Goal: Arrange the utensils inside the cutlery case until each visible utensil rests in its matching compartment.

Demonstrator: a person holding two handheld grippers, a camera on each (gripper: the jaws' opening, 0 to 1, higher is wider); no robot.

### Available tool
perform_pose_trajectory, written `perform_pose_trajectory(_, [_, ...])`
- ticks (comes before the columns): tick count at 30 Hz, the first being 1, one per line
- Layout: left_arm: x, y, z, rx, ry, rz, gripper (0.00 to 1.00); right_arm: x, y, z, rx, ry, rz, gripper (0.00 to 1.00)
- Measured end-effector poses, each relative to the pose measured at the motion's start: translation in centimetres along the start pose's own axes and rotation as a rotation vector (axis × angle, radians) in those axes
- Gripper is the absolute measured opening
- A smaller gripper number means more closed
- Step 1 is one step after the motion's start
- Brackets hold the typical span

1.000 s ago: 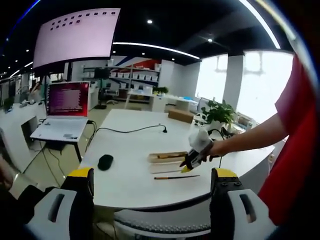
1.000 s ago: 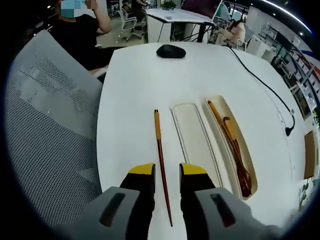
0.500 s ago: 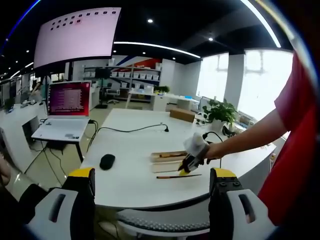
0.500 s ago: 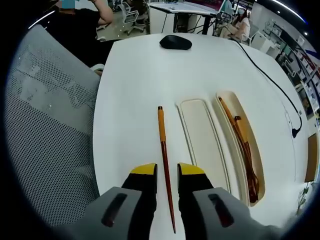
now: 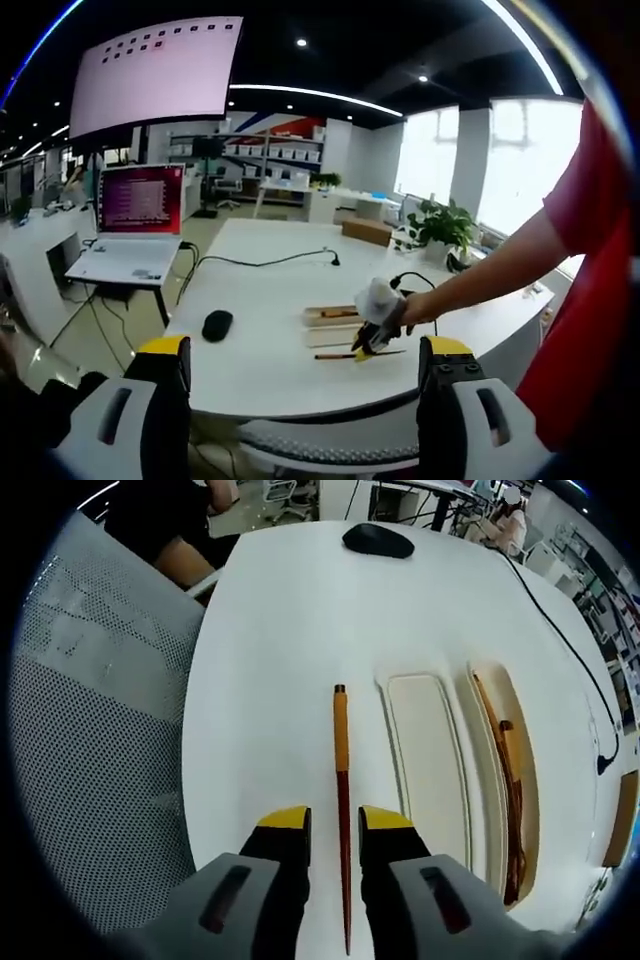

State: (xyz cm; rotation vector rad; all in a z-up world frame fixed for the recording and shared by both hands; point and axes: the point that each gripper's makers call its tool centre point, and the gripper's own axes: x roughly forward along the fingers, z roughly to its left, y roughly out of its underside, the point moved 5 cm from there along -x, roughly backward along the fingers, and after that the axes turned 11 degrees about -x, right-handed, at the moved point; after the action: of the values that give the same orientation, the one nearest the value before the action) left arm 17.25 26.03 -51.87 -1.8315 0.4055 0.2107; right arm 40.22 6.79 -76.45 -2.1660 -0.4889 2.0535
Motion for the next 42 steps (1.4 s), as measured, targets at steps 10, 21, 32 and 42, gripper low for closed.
perform_pose_trajectory(10, [-0.2, 0.1, 0.1, 0.016, -0.007, 0.022, 0.97, 1.0, 0.1, -0.4, -0.054, -0.018, 0.082, 0.08])
perform_pose_trajectory(21, [-0.2, 0.3, 0.3, 0.017, -0.015, 0.045, 0.95, 1.2, 0.1, -0.8, -0.001, -0.033, 0.128, 0.02])
perform_pose_trajectory(32, [-0.1, 0.5, 0.0, 0.001, 0.006, 0.042, 0.95, 1.0, -0.6, 0.5, -0.091, -0.052, 0.249, 0.01])
perform_pose_trajectory(42, [-0.4, 0.7, 0.4, 0.028, -0.003, 0.03, 0.89, 0.9, -0.1, 0.3, -0.068, -0.01, 0.144, 0.01])
